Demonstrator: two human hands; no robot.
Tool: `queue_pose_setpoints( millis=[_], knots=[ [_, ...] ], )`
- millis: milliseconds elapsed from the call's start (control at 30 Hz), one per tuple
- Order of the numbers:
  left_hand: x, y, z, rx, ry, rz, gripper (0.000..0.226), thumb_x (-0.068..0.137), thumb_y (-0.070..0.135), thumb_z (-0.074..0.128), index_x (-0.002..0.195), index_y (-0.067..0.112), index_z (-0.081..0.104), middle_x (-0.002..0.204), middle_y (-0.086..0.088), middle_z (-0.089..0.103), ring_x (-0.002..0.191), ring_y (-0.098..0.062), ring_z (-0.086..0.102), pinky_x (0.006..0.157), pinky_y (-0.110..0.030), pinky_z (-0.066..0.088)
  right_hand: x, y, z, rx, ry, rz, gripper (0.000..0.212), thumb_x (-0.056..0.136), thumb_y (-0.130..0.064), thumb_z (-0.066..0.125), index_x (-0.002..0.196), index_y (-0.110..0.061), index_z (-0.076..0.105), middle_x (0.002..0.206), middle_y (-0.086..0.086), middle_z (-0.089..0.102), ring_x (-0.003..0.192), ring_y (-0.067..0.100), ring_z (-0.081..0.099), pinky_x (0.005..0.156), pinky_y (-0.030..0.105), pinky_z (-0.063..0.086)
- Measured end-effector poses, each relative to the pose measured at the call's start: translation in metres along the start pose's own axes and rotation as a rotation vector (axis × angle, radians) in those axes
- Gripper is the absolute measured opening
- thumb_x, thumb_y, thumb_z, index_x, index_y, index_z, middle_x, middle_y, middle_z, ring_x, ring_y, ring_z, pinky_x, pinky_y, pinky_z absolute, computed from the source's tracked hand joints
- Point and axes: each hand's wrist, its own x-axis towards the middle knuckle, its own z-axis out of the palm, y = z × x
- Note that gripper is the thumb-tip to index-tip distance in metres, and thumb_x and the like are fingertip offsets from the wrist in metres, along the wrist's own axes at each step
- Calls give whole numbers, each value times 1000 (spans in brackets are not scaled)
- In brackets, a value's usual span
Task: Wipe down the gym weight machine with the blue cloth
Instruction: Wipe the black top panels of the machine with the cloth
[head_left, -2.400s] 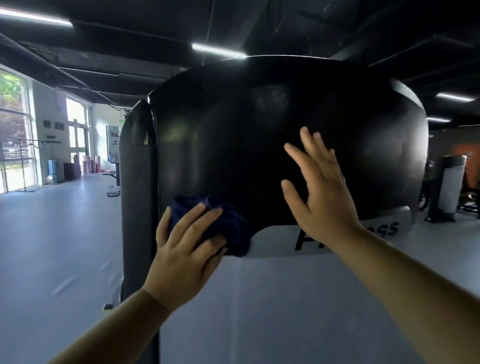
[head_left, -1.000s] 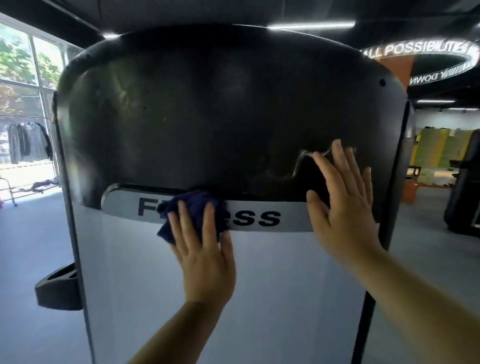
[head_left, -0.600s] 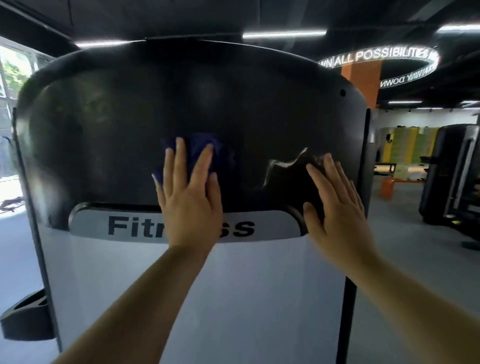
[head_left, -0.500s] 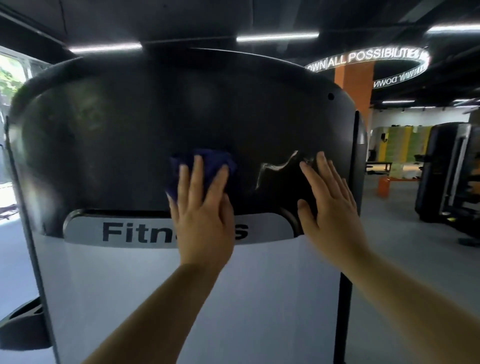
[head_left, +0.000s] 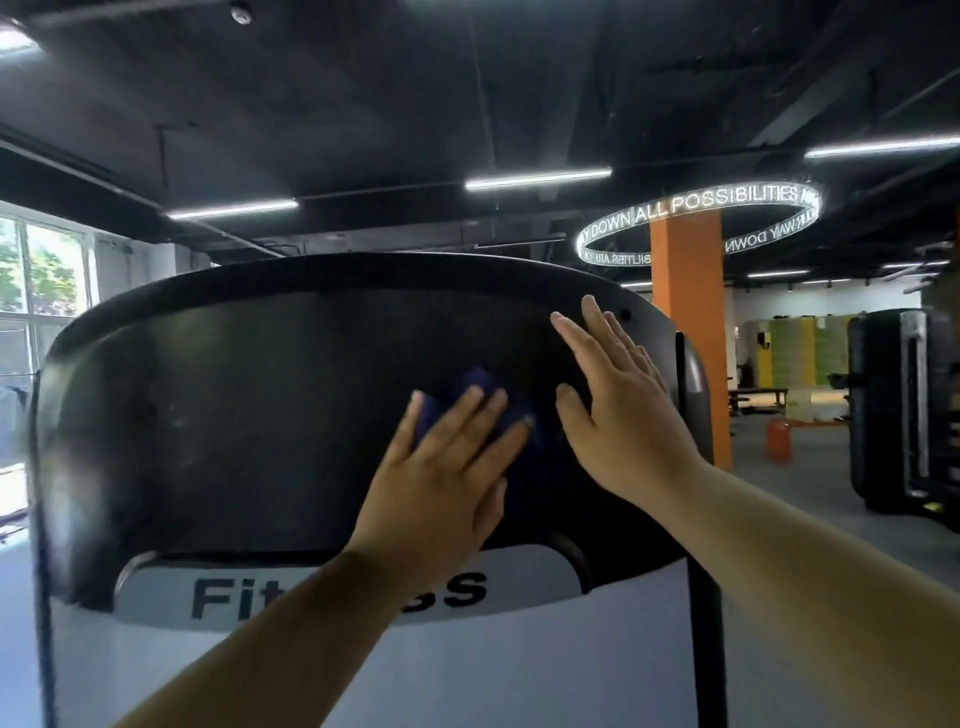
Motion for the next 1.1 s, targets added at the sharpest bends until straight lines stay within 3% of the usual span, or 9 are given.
queue_pose_setpoints(
  millis=[100,267,333,567,633,800,967,1033,1100],
  knots=[
    [1,-25,3,137,-60,253,51,95,40,37,146,31,35,152,1,43,142,-17,33,115,-54,22,16,3,-7,-14,-31,-11,62,101,-29,41,154,-40,11,164,-11,-5,149,5,-11,124,38,0],
    [80,-69,-36,-122,179,-599,55,101,39,33,154,25,26,159,0,31,149,-20,18,123,-48,5,45,13,-13,2,-34,29,60,100,-37,42,153,-43,15,163,-13,10,151,10,-1,123,41,5],
    [98,-60,-39,-167,179,-745,56,101,44,27,154,25,24,157,-4,32,148,-24,18,122,-49,2,53,19,-13,-31,1,37,58,99,-41,42,152,-41,20,162,-14,16,151,13,5,123,41,8],
    [103,-43,-29,57,-23,26,50,97,46,28,138,33,53,144,2,53,132,-21,49,117,-53,23,53,41,3,4,124,-40,56,96,-53,30,150,-37,31,158,-17,24,148,7,14,119,33,13],
    [101,-70,-37,115,7,-30,51,95,46,29,137,29,54,139,1,57,124,-22,55,116,-55,26,52,49,1,44,108,-57,52,99,-48,34,150,-38,31,156,-21,21,147,2,10,120,32,15],
    [106,-76,-50,-183,97,-593,59,97,47,20,139,17,49,136,-8,57,129,-29,46,121,-52,8,50,53,1,17,105,-97,57,98,-53,29,152,-38,24,159,-19,18,148,1,7,122,36,16],
    [160,-10,-45,-609,-134,-329,64,92,49,6,144,23,34,145,-2,50,142,-18,34,121,-49,-2,35,27,9,158,268,-76,79,88,-63,41,154,-41,4,162,-18,-1,147,2,3,116,35,18],
    [172,-2,-52,-1036,-218,-383,56,94,52,20,148,39,25,147,0,50,144,-20,32,121,-48,15,38,17,17,158,366,-135,72,91,-60,45,154,-40,16,164,-13,4,150,5,5,118,34,18],
    [167,-10,-61,-1129,-39,-459,46,95,45,29,139,38,38,133,6,59,122,-12,54,106,-41,42,47,13,23,167,420,-127,56,95,-55,45,147,-36,38,163,-8,16,150,8,10,120,37,20]
  ],
)
